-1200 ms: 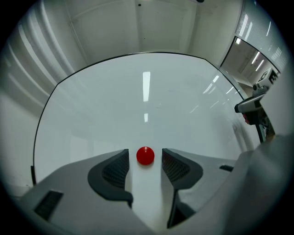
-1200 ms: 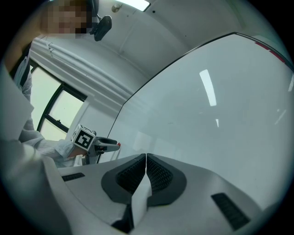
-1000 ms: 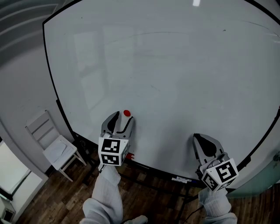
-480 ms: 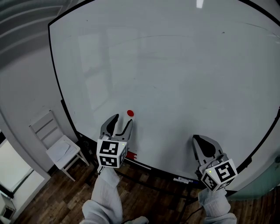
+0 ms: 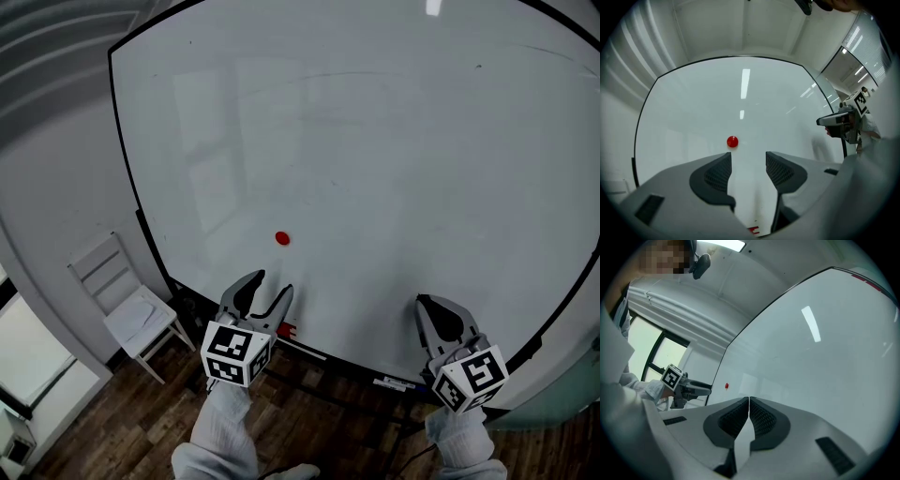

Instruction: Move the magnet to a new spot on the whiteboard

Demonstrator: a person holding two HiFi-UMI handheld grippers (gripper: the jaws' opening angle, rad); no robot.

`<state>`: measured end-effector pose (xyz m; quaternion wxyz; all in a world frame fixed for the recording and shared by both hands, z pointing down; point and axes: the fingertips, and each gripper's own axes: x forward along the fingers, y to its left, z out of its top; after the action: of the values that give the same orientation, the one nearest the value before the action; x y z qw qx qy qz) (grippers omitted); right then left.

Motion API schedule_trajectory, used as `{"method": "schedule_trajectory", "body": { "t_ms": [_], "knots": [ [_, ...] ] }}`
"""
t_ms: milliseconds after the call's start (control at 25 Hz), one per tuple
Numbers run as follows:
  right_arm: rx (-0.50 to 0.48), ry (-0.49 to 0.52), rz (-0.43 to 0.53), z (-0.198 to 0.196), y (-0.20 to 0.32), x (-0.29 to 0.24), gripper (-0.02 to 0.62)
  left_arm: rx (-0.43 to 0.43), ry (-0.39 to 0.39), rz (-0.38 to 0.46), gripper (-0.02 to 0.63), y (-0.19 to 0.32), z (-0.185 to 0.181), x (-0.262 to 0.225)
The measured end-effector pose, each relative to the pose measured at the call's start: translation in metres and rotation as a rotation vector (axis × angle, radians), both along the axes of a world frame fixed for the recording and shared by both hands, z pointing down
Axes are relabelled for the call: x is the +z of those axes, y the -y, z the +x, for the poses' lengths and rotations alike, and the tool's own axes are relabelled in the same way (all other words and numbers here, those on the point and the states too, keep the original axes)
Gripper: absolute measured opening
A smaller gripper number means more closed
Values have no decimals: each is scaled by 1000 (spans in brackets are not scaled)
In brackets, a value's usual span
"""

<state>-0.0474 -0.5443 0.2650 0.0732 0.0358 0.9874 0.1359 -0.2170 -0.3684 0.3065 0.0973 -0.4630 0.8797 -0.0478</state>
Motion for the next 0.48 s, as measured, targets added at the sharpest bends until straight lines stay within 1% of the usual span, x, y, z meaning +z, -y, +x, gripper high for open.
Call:
{"method": "schedule_trajectory", "body": {
  "t_ms": [200,480],
  "knots": [
    [16,-22,-17,10,3,13,29,56,-25,1,227,7,25,10],
    [91,-53,-83,39,19,42,29,148,-71,6,227,29,58,29]
  ]
}}
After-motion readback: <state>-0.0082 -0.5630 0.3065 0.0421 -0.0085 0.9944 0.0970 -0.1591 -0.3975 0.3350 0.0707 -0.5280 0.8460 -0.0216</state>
